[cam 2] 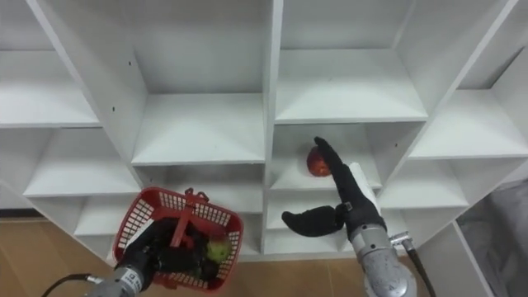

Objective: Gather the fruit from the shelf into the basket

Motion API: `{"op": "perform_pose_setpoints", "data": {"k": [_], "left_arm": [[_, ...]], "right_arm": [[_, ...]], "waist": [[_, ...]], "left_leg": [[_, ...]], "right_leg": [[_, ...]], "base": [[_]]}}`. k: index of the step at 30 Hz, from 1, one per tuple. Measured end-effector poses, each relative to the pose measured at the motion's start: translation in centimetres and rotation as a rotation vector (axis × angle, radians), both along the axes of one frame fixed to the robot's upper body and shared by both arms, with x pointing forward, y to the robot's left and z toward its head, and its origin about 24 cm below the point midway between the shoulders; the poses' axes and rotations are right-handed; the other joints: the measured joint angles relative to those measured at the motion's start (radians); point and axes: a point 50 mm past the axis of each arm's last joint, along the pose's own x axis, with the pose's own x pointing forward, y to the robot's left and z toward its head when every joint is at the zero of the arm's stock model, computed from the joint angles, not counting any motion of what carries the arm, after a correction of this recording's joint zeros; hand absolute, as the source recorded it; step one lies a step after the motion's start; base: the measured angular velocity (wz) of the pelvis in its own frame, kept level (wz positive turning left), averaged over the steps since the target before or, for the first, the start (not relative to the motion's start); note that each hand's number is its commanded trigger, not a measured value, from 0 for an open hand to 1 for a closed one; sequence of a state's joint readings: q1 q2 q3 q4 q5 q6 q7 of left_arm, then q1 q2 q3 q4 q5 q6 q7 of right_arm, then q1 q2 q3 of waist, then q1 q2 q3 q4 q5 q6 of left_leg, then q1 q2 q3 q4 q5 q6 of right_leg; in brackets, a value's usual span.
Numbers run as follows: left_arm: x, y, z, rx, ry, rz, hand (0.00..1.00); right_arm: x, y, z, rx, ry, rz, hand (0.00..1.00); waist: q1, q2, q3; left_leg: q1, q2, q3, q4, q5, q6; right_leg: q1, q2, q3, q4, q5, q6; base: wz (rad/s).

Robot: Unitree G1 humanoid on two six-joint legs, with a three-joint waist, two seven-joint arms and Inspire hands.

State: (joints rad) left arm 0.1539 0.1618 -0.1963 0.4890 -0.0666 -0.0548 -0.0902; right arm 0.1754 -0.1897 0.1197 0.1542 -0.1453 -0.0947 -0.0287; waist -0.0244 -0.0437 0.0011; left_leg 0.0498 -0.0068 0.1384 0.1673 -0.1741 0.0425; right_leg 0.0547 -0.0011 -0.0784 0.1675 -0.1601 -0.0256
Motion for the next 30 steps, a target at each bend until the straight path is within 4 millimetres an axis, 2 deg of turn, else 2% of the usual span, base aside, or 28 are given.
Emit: {"op": "perform_pose_setpoints", "data": {"k": [11,17,22,27,30], "left_arm": [[-0.4,0.7,-0.1,0.027,0.007,0.019,1.00],[-0.3,1.2,0.0,0.038,0.003,0.037,1.00],[-0.3,1.3,0.1,0.059,-0.005,0.033,1.00],[0.0,1.8,0.4,0.059,-0.021,0.049,1.00],[0.0,2.0,0.5,0.050,-0.019,0.040,1.00]], "right_arm": [[-0.4,-1.4,-0.2,0.003,-0.015,-0.125,0.00],[-0.8,-1.9,-1.2,0.011,0.024,-0.164,0.00],[-0.7,-2.6,-1.1,0.051,0.020,-0.212,0.00],[-0.1,-3.7,-1.9,0.065,0.051,-0.277,0.00],[0.5,-4.1,-2.5,0.104,0.077,-0.309,0.00]], "waist": [[-0.008,-0.005,0.0033],[-0.002,-0.008,0.0058],[0.001,-0.010,0.0069],[0.005,-0.027,0.0161],[0.009,-0.033,0.0150]], "left_leg": [[0.015,0.000,-0.001,-0.006,-0.001,-0.001],[0.015,0.000,-0.002,-0.006,-0.002,-0.001],[0.016,-0.001,-0.002,-0.007,-0.003,-0.001],[0.013,0.000,-0.003,-0.004,-0.003,-0.001],[0.006,-0.001,-0.005,-0.002,-0.003,-0.001]], "right_leg": [[0.020,0.000,-0.004,-0.016,0.000,0.000],[0.019,0.000,-0.004,-0.016,0.000,0.000],[0.023,-0.001,-0.003,-0.016,0.000,0.001],[0.016,-0.006,-0.004,-0.013,-0.001,0.000],[0.013,-0.007,-0.006,-0.012,-0.001,0.000]], "base": [[0.00],[0.00],[0.00],[0.00],[0.01]]}}
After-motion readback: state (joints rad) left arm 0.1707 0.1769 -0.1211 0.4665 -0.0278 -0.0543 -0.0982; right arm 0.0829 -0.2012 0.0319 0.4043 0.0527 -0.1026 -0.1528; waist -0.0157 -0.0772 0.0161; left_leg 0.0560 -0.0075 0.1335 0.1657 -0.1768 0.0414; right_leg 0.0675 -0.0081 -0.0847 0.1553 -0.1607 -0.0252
